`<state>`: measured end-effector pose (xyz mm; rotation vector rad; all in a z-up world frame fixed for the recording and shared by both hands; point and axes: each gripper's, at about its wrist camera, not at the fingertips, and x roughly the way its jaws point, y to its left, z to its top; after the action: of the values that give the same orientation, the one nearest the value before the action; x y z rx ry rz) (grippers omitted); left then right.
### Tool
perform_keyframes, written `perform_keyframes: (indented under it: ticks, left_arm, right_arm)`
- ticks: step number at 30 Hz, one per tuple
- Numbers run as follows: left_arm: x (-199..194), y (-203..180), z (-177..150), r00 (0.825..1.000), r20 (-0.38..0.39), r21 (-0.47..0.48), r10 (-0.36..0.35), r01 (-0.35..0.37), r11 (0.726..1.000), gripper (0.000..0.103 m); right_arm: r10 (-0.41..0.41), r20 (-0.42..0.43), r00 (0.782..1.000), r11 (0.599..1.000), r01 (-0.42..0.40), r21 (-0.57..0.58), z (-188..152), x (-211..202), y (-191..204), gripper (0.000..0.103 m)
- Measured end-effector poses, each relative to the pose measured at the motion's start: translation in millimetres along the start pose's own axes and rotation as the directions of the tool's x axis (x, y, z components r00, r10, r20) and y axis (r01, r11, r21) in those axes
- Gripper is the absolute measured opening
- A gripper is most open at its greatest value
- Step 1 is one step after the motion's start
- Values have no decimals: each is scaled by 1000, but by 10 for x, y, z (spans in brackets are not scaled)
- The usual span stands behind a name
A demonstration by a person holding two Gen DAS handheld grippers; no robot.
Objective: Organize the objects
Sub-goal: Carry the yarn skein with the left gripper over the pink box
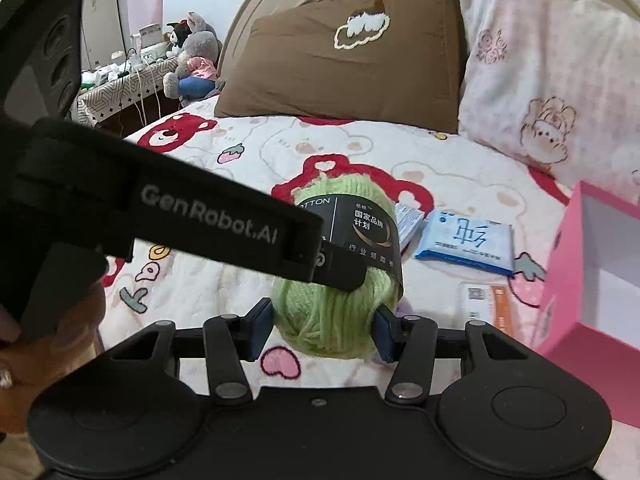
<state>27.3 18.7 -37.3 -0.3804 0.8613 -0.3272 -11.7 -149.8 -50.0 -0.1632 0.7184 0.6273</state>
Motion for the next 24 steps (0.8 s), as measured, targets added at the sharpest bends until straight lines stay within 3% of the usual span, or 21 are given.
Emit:
perform_keyframes:
  ticks: [8, 24]
  left_arm:
    - [-223, -323, 86, 999, -43, 18, -7, 8, 1000, 49]
    - [-415, -1296, 303, 999, -34, 210, 1, 6, 978, 49]
  right_arm:
    - [1, 6, 1000, 1000, -1, -27, 30, -391, -21, 56]
    - [-76, 86, 993, 996, 72, 44, 120, -1019, -331, 56]
